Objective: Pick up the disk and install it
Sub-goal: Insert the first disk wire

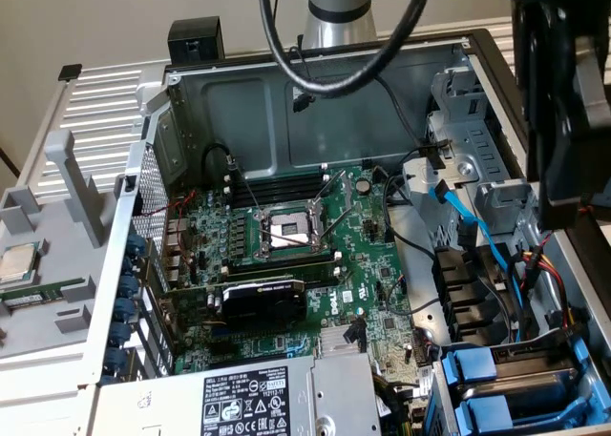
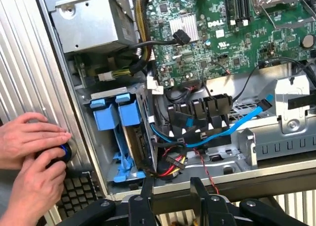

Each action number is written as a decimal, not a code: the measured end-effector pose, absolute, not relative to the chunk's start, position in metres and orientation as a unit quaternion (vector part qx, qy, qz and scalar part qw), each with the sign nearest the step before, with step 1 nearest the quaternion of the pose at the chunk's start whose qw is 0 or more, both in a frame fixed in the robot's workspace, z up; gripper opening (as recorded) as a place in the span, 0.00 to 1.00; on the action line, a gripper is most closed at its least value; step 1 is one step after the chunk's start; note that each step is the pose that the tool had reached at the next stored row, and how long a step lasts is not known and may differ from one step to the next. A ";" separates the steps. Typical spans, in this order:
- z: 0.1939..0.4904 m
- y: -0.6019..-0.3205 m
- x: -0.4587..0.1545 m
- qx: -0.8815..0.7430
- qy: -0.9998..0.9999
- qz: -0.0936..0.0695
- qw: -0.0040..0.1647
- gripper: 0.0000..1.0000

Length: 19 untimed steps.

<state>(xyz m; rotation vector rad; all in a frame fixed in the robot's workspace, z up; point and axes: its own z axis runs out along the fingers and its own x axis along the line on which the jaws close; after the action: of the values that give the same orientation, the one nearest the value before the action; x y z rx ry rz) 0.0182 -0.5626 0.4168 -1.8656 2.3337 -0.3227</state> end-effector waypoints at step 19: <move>0.408 -0.591 0.018 -0.685 0.720 -0.091 0.063 0.43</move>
<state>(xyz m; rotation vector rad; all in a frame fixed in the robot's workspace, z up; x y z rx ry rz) 0.0178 -0.5915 0.4083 -2.0705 2.1738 -0.2758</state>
